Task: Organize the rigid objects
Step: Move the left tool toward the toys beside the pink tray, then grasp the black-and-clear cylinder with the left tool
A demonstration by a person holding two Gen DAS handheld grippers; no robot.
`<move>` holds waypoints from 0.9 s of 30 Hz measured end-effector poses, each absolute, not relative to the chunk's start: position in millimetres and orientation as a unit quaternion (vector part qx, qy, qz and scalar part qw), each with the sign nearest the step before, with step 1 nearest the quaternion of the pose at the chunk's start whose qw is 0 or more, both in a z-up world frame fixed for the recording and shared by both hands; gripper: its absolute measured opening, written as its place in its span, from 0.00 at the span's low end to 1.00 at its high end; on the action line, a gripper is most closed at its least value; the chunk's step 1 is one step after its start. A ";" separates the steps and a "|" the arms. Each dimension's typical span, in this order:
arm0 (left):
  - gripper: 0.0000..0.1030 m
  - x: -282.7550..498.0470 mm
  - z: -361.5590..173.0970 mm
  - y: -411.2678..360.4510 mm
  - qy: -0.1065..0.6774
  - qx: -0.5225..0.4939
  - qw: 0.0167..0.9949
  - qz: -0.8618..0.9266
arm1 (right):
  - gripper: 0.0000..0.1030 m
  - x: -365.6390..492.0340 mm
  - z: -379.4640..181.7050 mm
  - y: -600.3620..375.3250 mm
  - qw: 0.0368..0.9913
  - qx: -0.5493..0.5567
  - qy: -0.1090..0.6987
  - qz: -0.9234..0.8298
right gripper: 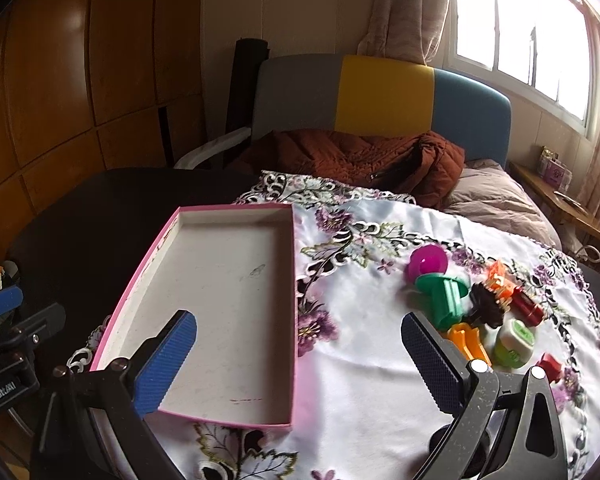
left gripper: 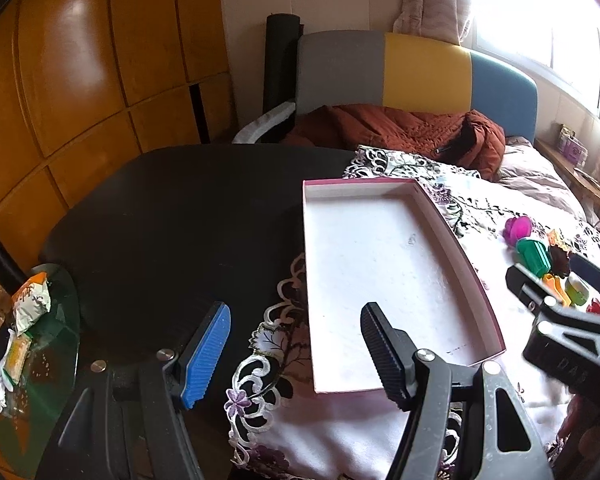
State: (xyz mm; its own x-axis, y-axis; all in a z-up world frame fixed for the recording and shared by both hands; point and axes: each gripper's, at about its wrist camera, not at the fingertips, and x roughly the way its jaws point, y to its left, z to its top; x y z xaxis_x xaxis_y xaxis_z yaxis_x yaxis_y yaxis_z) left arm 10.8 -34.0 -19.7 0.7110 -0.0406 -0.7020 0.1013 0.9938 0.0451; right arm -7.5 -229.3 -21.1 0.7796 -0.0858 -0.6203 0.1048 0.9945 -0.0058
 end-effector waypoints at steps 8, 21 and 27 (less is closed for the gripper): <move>0.67 9.4 -18.7 -44.1 0.373 0.047 0.923 -0.077 | 1.00 -9.3 -7.5 -264.0 0.947 0.016 0.313 -0.069; 0.67 2.8 -16.6 -81.6 0.366 0.028 0.910 -0.192 | 1.00 -25.6 11.5 -369.2 0.942 0.067 0.297 -0.137; 0.67 7.3 -23.4 -108.5 0.386 0.045 0.888 -0.245 | 1.00 -37.6 -4.7 -440.4 0.922 0.133 0.309 -0.189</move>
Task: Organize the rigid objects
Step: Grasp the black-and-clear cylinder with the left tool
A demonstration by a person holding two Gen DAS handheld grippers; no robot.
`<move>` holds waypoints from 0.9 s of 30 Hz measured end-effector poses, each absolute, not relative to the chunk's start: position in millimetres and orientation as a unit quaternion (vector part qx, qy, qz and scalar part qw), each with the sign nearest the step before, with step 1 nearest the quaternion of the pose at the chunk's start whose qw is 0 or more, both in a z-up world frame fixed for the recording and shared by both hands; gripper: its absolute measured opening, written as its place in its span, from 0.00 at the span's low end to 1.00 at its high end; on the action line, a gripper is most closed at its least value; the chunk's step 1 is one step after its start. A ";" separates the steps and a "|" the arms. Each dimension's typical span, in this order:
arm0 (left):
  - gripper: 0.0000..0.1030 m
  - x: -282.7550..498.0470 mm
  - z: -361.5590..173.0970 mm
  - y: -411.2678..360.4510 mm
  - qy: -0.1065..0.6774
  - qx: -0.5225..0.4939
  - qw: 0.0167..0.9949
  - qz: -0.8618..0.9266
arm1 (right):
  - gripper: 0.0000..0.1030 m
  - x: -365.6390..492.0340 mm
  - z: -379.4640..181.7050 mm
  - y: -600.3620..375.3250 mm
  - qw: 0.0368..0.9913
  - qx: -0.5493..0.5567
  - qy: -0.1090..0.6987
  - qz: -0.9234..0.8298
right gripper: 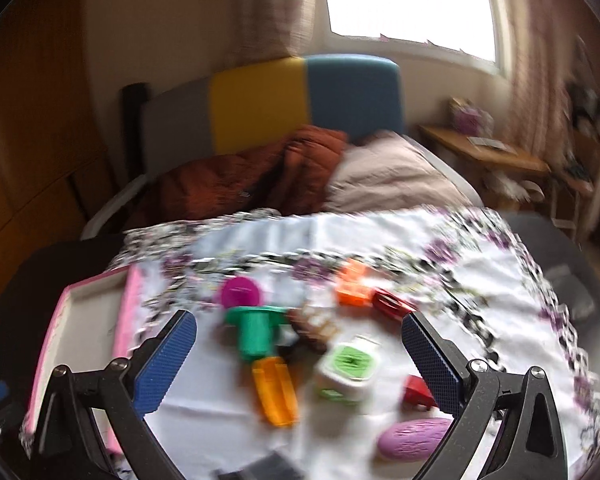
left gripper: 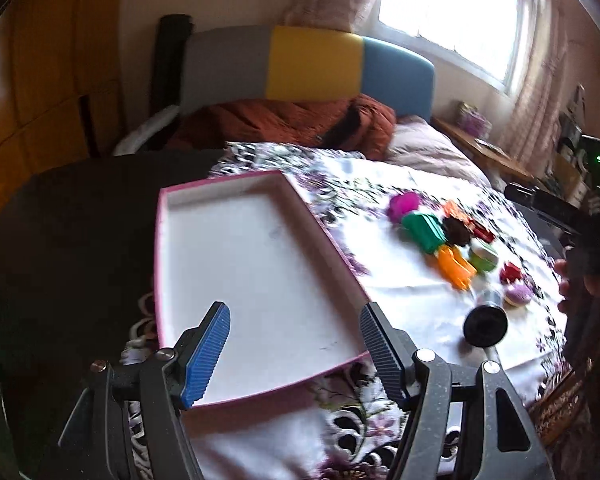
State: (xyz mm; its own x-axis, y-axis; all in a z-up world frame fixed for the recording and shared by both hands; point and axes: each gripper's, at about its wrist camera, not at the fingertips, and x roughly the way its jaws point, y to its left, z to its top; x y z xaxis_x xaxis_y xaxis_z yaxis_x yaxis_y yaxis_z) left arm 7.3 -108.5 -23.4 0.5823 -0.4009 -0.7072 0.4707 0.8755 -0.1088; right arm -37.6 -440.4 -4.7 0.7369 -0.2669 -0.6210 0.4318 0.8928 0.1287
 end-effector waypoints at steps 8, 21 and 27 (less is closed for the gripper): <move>0.67 4.9 -33.0 -174.4 0.423 0.064 0.836 -0.342 | 1.00 -67.5 -24.2 -508.4 0.888 0.268 0.281 -0.246; 0.71 -12.4 -61.9 -308.6 0.457 0.162 0.712 -0.509 | 1.00 -68.0 -25.4 -514.0 0.887 0.303 0.271 -0.221; 0.66 -3.1 -97.1 -352.5 0.489 0.211 0.677 -0.508 | 1.00 -74.2 -24.2 -520.9 0.883 0.318 0.256 -0.231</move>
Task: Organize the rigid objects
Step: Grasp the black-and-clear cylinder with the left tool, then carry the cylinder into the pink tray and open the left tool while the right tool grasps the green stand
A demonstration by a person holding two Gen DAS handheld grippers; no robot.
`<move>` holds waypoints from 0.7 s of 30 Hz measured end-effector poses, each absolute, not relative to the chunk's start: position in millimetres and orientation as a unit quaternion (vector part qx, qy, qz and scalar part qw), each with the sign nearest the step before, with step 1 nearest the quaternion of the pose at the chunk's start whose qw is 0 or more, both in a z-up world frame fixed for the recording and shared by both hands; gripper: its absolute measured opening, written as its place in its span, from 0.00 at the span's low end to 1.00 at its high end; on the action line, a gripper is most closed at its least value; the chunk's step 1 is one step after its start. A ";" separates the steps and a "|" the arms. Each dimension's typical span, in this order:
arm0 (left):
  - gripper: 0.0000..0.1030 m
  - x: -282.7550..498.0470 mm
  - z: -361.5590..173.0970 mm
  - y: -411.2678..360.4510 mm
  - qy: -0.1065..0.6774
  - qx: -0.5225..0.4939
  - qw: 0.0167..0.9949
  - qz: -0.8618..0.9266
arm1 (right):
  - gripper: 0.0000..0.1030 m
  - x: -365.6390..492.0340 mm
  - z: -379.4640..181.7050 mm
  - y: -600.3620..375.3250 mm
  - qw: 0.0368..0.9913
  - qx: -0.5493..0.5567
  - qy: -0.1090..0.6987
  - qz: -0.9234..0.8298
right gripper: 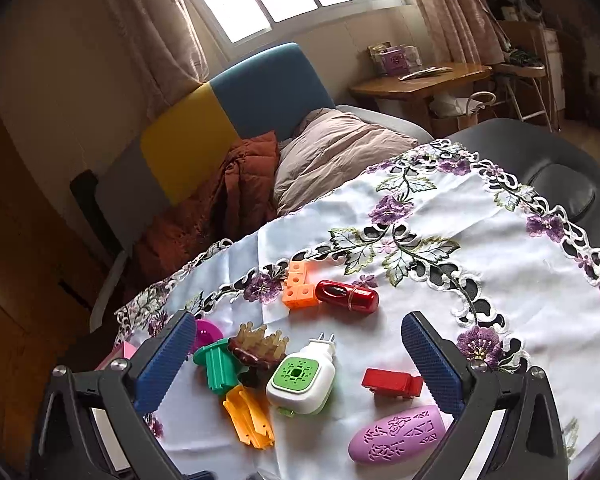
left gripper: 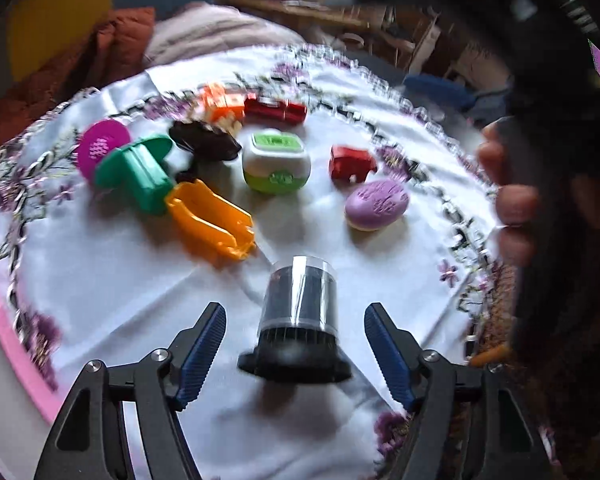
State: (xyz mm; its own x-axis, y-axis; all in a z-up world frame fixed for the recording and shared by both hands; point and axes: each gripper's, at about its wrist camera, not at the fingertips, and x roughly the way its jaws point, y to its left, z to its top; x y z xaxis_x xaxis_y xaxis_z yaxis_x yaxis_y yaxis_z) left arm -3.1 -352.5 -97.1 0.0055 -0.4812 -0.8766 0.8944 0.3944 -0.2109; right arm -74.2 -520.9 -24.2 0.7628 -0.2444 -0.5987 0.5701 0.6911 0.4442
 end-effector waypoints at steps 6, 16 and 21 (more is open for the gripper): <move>0.42 4.6 -105.3 -341.2 0.497 0.158 0.684 -0.510 | 1.00 -71.3 -30.1 -525.0 0.874 0.329 0.272 -0.235; 0.42 -1.5 -89.6 -282.9 0.461 0.120 0.735 -0.482 | 0.98 -52.4 -44.0 -512.5 0.866 0.304 0.332 -0.219; 0.42 -7.1 -69.9 -258.0 0.439 0.099 0.755 -0.476 | 0.75 -35.4 -49.7 -490.9 0.872 0.271 0.369 -0.174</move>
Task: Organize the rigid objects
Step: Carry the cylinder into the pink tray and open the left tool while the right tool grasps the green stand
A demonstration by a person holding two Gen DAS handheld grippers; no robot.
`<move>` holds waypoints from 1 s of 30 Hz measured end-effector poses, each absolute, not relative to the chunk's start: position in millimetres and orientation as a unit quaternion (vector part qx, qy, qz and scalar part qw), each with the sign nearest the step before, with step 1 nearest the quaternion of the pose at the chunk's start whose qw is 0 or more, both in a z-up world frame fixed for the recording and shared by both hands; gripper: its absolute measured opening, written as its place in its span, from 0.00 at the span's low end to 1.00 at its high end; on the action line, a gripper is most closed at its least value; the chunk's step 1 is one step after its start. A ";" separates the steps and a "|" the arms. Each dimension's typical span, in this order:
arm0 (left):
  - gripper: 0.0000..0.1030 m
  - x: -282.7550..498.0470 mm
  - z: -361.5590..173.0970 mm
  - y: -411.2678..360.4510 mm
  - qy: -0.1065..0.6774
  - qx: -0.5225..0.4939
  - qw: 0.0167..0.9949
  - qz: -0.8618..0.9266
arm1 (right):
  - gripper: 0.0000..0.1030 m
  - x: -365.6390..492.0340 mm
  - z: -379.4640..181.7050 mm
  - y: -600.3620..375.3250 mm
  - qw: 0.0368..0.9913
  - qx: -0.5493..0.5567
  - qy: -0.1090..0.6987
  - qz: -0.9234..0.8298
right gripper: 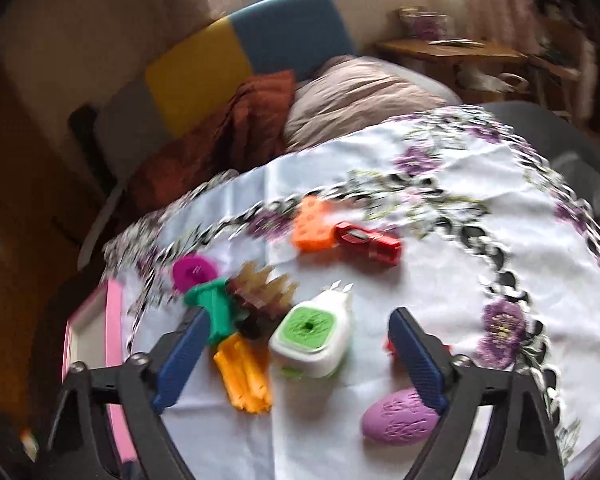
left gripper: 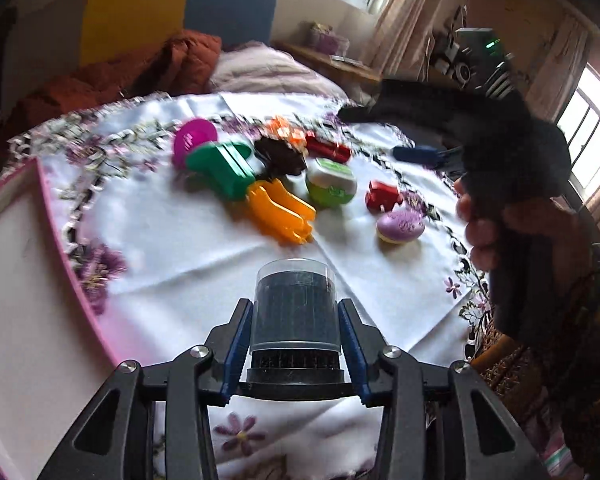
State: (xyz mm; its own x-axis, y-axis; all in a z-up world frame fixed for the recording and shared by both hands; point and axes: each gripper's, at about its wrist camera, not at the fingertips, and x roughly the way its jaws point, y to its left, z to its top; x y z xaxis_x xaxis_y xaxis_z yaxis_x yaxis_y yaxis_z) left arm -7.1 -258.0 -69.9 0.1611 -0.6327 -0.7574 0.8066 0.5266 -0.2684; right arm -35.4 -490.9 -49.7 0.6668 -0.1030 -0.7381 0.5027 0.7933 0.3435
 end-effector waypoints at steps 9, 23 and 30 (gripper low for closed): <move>0.42 -0.5 -48.4 -212.4 0.425 0.051 0.780 -0.457 | 0.59 33.5 -65.1 -423.4 0.868 0.182 0.456 -0.073; 0.42 91.0 -40.3 -122.1 0.428 0.006 0.846 -0.318 | 0.29 90.9 -117.4 -395.6 0.833 0.078 0.542 -0.079; 0.42 172.2 -65.6 -99.4 0.463 -0.006 0.855 -0.234 | 0.29 78.8 -118.7 -396.3 0.846 0.084 0.524 -0.053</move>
